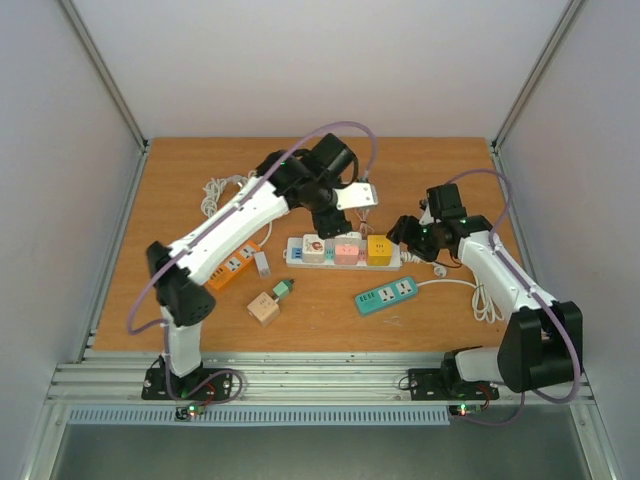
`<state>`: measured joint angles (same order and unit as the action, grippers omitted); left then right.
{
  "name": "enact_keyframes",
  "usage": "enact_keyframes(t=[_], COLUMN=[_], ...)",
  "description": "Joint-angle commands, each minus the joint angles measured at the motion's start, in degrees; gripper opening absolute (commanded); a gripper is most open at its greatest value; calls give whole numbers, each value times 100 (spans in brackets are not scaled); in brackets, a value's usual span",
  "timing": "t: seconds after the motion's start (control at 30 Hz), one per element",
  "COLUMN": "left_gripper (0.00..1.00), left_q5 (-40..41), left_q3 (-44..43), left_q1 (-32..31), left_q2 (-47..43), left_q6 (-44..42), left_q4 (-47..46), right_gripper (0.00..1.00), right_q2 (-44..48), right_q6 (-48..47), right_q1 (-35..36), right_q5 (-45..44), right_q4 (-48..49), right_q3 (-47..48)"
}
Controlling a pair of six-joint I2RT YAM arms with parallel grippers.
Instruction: Insert the plug
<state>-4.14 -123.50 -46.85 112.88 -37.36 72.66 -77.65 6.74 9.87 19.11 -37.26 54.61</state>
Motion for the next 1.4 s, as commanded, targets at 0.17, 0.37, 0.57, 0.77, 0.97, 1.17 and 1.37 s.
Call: enact_keyframes(t=[0.17, 0.37, 0.57, 0.77, 0.97, 1.17, 1.37], left_gripper=[94, 99, 99, 99, 99, 99, 99], left_q5=[1434, 2589, 1652, 1608, 1706, 2130, 3046], left_q3=[2766, 4948, 5911, 6532, 6977, 6950, 6484], left_q1=[222, 492, 717, 823, 1132, 1746, 1758], left_q2=[-2667, -5048, -6401, -6660, -6674, -7088, -7458], left_q6=[2941, 5144, 5994, 6187, 6925, 7033, 6538], left_q4=[-3170, -3762, -2834, -1828, -1654, -1578, -1288], right_gripper=[70, 70, 70, 72, 76, 86, 94], right_q2=[577, 700, 302, -994, -2120, -3060, -3572], right_q6=[84, 355, 864, 1254, 1612, 2869, 4035], right_q1=[651, 1904, 3646, 4817, 5251, 5578, 5868], right_q5=[-1125, -2256, -3218, -3576, -2776, -2971, -3638], right_q4=[-1176, -1711, -1805, -1509, -311, -535, -1098], right_q3=[874, 1333, 1549, 2005, 2300, 3015, 3688])
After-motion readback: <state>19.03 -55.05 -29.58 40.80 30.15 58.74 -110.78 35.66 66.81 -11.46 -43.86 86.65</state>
